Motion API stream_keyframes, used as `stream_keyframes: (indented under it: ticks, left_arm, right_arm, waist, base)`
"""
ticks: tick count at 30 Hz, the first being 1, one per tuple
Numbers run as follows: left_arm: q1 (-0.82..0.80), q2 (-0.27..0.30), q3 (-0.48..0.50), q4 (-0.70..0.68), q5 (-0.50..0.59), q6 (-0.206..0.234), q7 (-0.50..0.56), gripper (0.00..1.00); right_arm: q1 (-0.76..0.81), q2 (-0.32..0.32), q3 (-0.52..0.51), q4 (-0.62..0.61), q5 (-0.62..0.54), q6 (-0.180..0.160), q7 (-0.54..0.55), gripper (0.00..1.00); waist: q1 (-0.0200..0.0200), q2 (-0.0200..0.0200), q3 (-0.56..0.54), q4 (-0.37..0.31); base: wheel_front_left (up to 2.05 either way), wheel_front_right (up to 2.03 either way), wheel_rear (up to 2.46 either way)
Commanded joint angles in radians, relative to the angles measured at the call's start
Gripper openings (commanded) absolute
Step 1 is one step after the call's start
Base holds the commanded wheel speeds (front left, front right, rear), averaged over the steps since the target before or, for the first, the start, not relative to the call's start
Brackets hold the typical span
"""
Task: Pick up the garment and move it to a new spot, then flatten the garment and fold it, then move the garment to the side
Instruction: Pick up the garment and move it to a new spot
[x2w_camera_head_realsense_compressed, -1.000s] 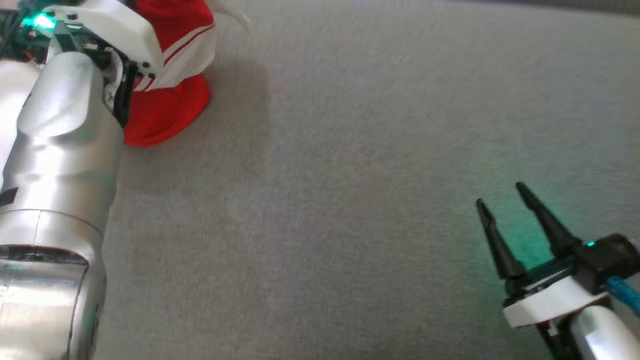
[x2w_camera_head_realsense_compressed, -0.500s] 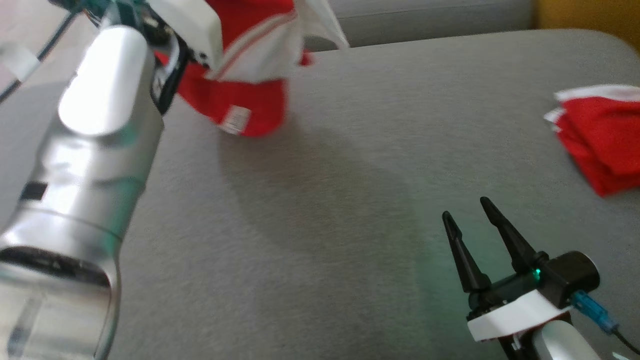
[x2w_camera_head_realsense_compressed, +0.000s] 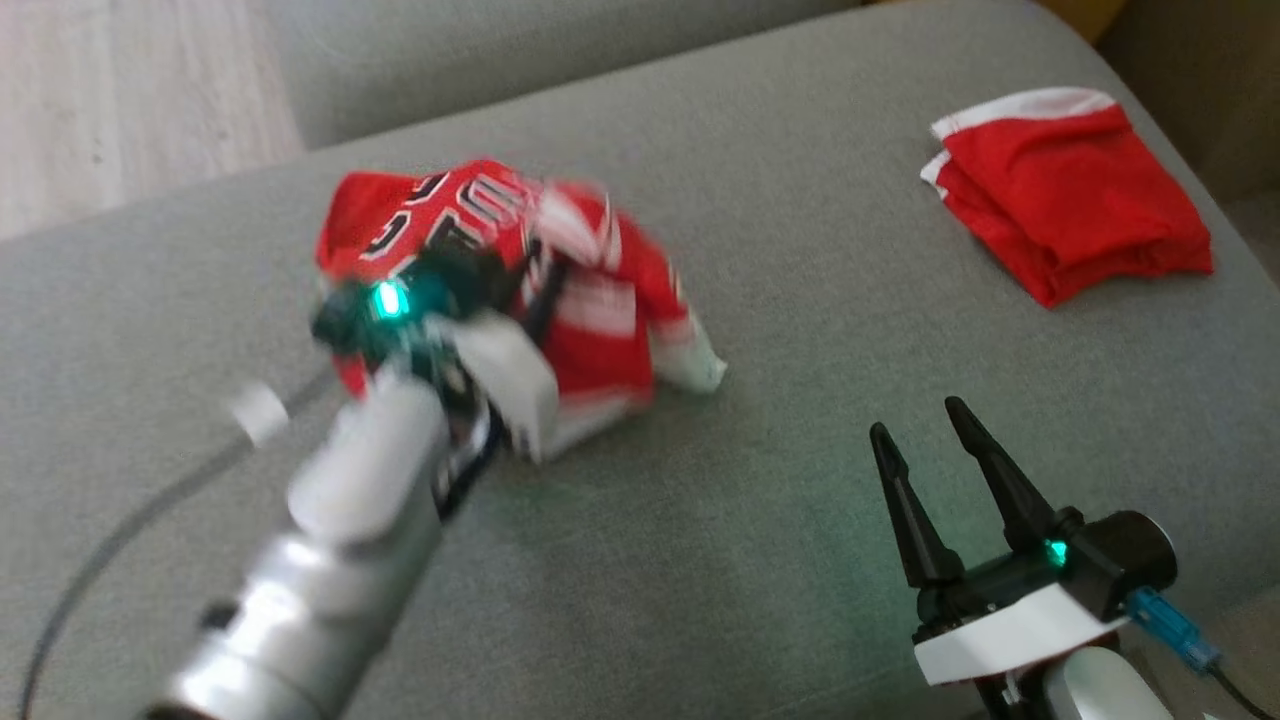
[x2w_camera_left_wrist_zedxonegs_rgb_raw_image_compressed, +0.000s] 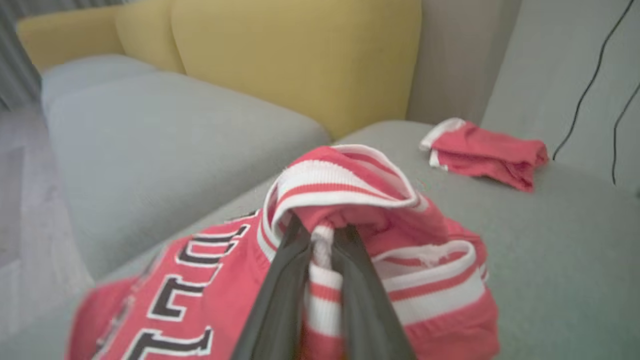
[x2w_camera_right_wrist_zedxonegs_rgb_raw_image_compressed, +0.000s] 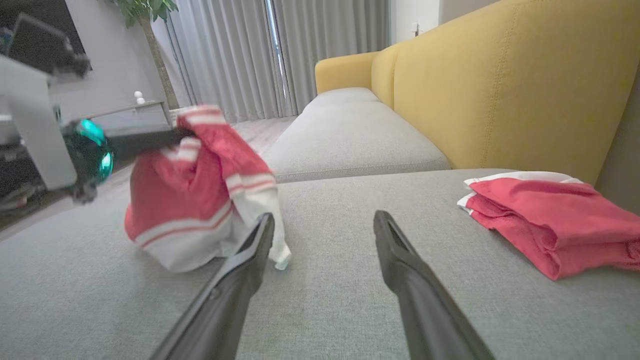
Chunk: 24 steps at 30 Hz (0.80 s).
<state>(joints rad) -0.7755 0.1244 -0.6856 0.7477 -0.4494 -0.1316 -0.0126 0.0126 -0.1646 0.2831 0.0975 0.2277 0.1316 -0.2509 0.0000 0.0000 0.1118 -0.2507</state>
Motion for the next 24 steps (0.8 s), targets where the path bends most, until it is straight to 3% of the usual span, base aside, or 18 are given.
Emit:
stream_keyframes:
  ticks: [1, 7, 9, 10, 11, 18, 24]
  left_arm:
    - [-0.020, 0.020, 0.023, -0.016, 0.003, 0.008, -0.013, 0.00]
    - [0.099, -0.024, -0.014, 0.047, 0.007, 0.042, -0.094, 0.00]
    - [0.120, -0.037, -0.022, 0.066, 0.005, 0.049, -0.127, 0.47]
    - [0.127, -0.044, -0.025, 0.073, 0.005, 0.055, -0.147, 0.89]
    - [0.134, -0.049, -0.027, 0.079, 0.005, 0.064, -0.167, 1.00]
    - [0.200, -0.069, -0.018, 0.028, 0.015, 0.159, -0.246, 1.00]
    - [0.370, -0.065, 0.078, -0.202, 0.053, 0.248, -0.249, 1.00]
  right_arm:
    - [-0.019, 0.003, 0.017, -0.034, -0.001, -0.001, -0.011, 1.00]
    - [-0.031, 0.018, 0.010, -0.031, 0.000, -0.001, -0.011, 1.00]
    - [-0.036, 0.018, 0.006, -0.025, -0.001, -0.001, -0.011, 1.00]
    - [-0.037, 0.017, 0.004, -0.022, -0.001, -0.001, -0.011, 1.00]
    - [-0.038, 0.017, 0.002, -0.019, -0.001, -0.001, -0.011, 1.00]
    - [-0.011, 0.012, -0.013, 0.012, 0.007, -0.001, -0.011, 1.00]
    - [0.028, 0.027, -0.048, 0.039, 0.018, -0.001, -0.011, 1.00]
  waist:
    - [0.0000, 0.0000, 0.024, -0.012]
    - [0.0000, 0.0000, 0.069, -0.001]
    - [0.0000, 0.0000, 0.072, 0.013]
    - [0.0000, 0.0000, 0.070, 0.022]
    - [0.0000, 0.0000, 0.064, 0.031]
    - [0.0000, 0.0000, -0.040, 0.122]
    - [0.0000, 0.0000, -0.128, 0.215]
  base:
    - [0.00, 0.00, 0.00]
    - [0.00, 0.00, 0.00]
    - [0.00, 0.00, 0.00]
    - [0.00, 0.00, 0.00]
    - [0.00, 0.00, 0.00]
    - [0.00, 0.00, 0.00]
    - [0.00, 0.00, 0.00]
